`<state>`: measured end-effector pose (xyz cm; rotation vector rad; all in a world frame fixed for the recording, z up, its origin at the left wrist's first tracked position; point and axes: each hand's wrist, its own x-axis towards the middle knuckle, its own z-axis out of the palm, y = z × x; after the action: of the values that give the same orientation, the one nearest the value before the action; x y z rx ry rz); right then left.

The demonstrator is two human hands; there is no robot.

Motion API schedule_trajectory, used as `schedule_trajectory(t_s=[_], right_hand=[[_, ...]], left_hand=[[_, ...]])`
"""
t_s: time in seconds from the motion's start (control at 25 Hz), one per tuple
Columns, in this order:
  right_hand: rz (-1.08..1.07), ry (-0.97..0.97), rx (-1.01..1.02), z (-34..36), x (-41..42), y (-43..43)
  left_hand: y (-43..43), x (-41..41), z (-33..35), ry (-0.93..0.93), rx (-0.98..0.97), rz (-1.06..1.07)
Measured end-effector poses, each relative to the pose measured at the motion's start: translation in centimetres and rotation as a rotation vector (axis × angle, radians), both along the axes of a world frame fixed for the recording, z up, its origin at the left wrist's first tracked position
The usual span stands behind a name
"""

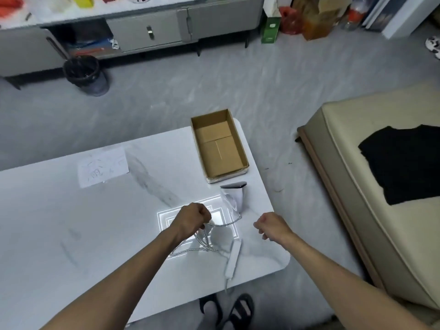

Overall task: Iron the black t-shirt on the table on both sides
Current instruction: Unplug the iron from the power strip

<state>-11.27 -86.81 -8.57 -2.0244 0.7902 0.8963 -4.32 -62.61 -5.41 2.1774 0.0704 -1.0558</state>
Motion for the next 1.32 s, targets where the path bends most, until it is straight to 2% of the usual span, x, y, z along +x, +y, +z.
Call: schedule_trajectory(t_s=[0.16,0.24,0.44,0.56,0.64,0.72,0.8,0.96,1.0,1.12,1.16,1.32], right_hand=[[0.005,0.151,0.096,-7.4,-5.0,1.1],[0.050,0.171,0.134,-10.9,-6.7,1.9],[0.042,0.015,0.196,-16.0,-7.9,3.6],[0.067,-0.018,0.223,-17.5,-7.6,4.4],[0.058,-0.050,0.225,-18.9,-8.0,4.9],[0.037,-0.100,0.206,-19.2,-7.8,5.1],[0.016,-0.145,0.167,-19.3,-7.1,4.2],[0.016,-0.150,0.214,-19.7,-5.4,1.5],[0.016,-0.164,0.175,-19.9,-5.2,0.8],[-0.046,-0.227,-0.117,-19.6,-6.5,0.3],[-0.107,-0.241,-0.113,-19.3,-7.4,0.7],[-0.389,-0.168,0.194,-17.9,-9.5,2.8]], left_hand=[[-1.4,-4.1,-7.3,0.096,0.045,-0.110],[-2.1,-5.6,-10.5,0.068,0.092,-0.173],[-4.2,-6.5,-16.1,-0.127,0.099,0.000],[-4.4,-6.5,-19.1,-0.178,0.086,-0.247],[-4.0,-7.1,-20.4,-0.181,0.150,-0.466],[-3.6,-7.5,-21.0,-0.275,0.218,-0.674],[-3.5,-7.5,-20.6,-0.324,0.223,-0.743],[-4.8,-6.8,-20.4,-0.304,0.087,-0.767],[-5.4,-6.7,-20.3,-0.289,0.049,-0.763],[-7.2,-6.8,-19.8,-0.235,-0.030,-0.714],[-7.5,-6.7,-20.0,-0.174,-0.058,-0.648],[-7.1,-6.4,-20.8,0.259,-0.241,-0.202]])
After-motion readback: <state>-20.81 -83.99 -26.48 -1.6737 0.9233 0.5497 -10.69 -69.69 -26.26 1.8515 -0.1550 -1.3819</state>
